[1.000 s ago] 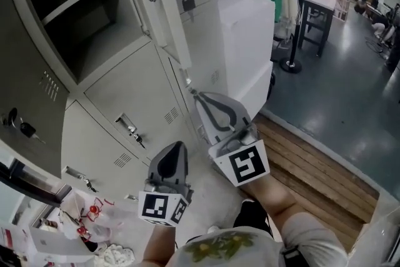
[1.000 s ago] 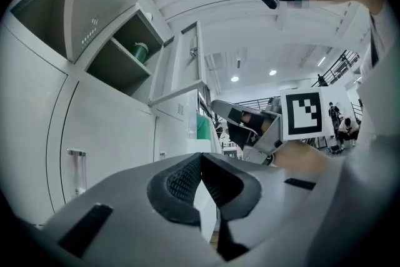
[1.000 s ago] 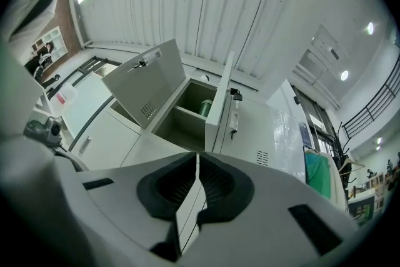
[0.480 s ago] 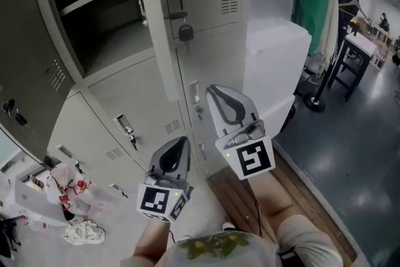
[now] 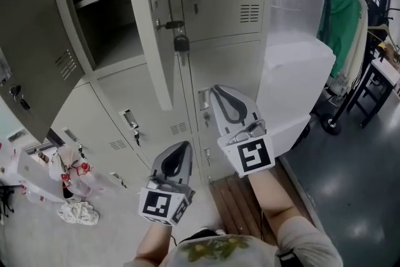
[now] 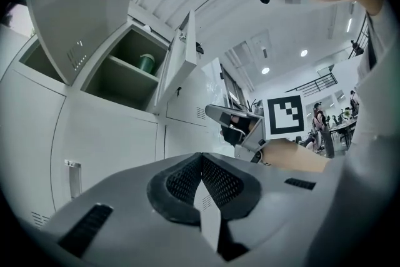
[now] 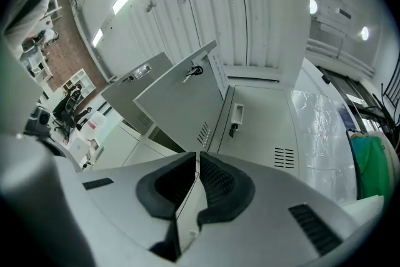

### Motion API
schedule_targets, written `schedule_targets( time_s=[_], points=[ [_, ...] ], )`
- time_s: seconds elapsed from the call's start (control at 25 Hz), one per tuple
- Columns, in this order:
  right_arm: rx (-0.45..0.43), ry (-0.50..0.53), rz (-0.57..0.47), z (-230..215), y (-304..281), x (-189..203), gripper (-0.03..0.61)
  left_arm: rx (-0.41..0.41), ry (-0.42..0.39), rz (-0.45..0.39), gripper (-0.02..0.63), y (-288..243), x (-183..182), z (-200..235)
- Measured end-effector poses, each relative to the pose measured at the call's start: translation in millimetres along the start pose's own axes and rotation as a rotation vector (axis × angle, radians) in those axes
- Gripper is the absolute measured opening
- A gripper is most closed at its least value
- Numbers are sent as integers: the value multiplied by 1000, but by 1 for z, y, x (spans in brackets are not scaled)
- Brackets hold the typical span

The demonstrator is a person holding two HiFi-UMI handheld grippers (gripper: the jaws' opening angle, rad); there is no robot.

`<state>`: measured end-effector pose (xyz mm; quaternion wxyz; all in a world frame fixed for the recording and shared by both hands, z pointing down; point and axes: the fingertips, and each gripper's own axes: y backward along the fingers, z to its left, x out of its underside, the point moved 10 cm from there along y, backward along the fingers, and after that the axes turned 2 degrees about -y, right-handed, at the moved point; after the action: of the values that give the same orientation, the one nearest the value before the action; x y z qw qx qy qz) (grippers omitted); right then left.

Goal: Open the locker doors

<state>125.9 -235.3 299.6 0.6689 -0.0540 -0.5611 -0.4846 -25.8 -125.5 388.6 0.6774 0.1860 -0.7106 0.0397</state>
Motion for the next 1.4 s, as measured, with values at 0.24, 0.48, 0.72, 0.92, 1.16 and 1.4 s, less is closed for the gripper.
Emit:
schedule_targets(
  time_s=[0.24,0.48,0.72,0.92,1.16,1.4],
  points=[
    [-4,-16,-27,15,-25,3,40,-39,-24,1,28,8,-8,27],
    [17,-23,-51,23,-33,0,40,-40,-40,9,28,13,-7,43],
    [3,-86,-86,2,-27,-10,40,-6,-40,8,28,-7,-4,35],
    [-65,-111,-90,-36,-25,-8,40,3,-21,11,28,-43,3,22],
    [-150,-140,-105,-82,-41,-23,41,-37,-10,12,28,-88,-9,1],
    [-225,-134,-110,-121,-79,-51,41,-104,-4,42,28,-111,-45,-20]
  ],
)
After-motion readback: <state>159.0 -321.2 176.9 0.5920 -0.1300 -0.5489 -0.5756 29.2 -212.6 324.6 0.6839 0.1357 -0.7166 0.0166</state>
